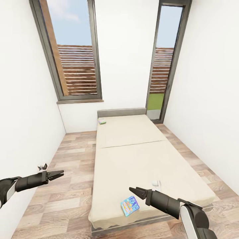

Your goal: Put all the toys in the child's room - the three board games (two on the bed and one on the table), the two jigsaw puzzles on the table, and the tennis ball on the table - inside the toy box on the table in the child's room.

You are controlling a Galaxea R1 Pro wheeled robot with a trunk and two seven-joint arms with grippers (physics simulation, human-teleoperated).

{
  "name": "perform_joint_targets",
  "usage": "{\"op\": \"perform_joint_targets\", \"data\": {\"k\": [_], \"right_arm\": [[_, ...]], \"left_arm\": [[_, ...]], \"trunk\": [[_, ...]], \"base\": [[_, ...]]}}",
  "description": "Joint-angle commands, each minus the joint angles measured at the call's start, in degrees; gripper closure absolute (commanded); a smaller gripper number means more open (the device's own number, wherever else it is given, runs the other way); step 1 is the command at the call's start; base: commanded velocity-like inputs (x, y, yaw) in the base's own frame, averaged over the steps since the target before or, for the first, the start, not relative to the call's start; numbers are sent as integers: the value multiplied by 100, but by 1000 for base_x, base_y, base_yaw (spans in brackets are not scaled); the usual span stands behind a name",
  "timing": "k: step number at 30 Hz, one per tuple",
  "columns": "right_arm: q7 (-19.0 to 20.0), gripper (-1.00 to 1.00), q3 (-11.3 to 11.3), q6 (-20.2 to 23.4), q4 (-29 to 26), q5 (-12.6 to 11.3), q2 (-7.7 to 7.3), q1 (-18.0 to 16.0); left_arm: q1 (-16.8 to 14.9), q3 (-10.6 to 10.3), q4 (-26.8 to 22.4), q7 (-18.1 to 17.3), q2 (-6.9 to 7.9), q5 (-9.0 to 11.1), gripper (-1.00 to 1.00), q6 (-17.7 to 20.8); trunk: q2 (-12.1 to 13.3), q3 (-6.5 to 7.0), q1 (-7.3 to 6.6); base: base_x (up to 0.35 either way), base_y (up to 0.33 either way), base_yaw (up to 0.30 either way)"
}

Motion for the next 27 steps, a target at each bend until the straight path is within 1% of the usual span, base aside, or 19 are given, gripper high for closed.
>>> {"op": "perform_joint_targets", "data": {"k": [1, 6, 17, 21, 27], "right_arm": [[20, -100, -11, 27, -2, 5, 8, -6], [16, -100, -11, 27, 0, 12, 13, -6], [5, -100, -11, 32, -5, 10, 8, -6], [-1, -100, -10, 35, -9, 20, 16, -6], [-3, -100, -4, 35, -10, 29, 22, -6]], "left_arm": [[-5, -23, 1, -17, 3, 25, -100, 60], [-5, -23, 0, -17, 2, 29, -100, 59], [-5, -23, 1, -17, 5, 30, -100, 59], [-5, -23, 4, -17, -1, 30, -100, 59], [-3, -23, 6, -17, -4, 30, -100, 59]], "trunk": [[-13, -13, 4], [-13, -13, 4], [-13, -13, 4], [-13, -13, 4], [-13, -13, 4]], "base": [[0, 95, 0], [0, 84, 0], [0, 13, 2], [0, 1, 142], [0, 0, 256]]}}
